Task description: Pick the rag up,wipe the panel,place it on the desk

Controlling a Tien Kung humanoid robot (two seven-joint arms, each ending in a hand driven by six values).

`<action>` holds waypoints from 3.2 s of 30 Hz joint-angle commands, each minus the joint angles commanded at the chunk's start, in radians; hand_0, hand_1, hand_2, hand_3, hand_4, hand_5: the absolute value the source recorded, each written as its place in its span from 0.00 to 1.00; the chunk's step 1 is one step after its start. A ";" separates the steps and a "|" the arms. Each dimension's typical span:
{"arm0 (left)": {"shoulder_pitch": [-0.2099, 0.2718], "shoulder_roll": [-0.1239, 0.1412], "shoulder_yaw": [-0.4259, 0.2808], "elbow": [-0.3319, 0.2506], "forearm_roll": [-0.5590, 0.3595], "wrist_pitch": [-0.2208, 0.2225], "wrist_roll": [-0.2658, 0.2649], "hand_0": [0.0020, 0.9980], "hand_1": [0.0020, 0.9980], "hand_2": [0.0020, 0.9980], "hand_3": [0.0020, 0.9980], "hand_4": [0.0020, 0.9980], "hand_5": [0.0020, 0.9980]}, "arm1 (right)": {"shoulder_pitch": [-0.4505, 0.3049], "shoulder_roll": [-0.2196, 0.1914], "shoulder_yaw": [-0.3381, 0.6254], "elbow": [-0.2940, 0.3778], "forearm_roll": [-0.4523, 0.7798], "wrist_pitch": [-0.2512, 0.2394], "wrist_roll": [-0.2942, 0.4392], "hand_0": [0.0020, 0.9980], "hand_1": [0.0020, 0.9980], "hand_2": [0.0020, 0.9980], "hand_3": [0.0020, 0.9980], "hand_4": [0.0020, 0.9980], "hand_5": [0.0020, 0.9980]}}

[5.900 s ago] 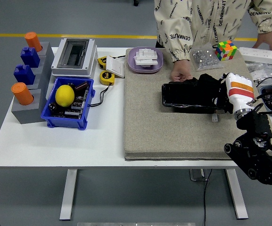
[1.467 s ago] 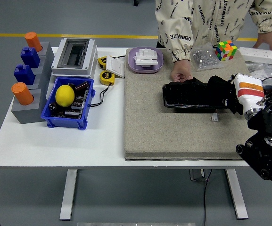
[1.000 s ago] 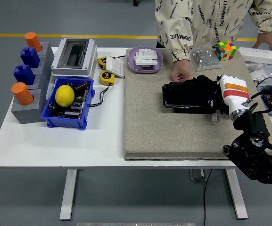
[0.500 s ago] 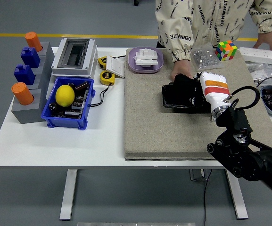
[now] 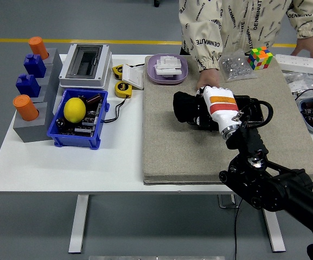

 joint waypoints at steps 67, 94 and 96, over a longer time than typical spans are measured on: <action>0.015 -0.005 -0.016 -0.002 0.007 0.000 -0.001 0.60 0.64 0.66 0.56 0.63 0.44 | -0.104 -0.274 0.191 -0.079 -0.038 0.020 -0.007 0.28 0.40 0.42 0.44 0.96 0.02; 0.013 -0.009 -0.032 -0.004 0.017 0.000 -0.002 0.60 0.64 0.66 0.56 0.63 0.44 | -0.177 -0.344 0.346 -0.024 -0.080 0.034 -0.031 0.29 0.40 0.42 0.44 0.96 0.02; 0.014 -0.009 -0.032 -0.004 0.017 0.000 -0.002 0.60 0.64 0.66 0.56 0.63 0.44 | -0.187 -0.339 0.367 -0.018 -0.085 0.036 -0.037 0.29 0.40 0.42 0.44 0.96 0.02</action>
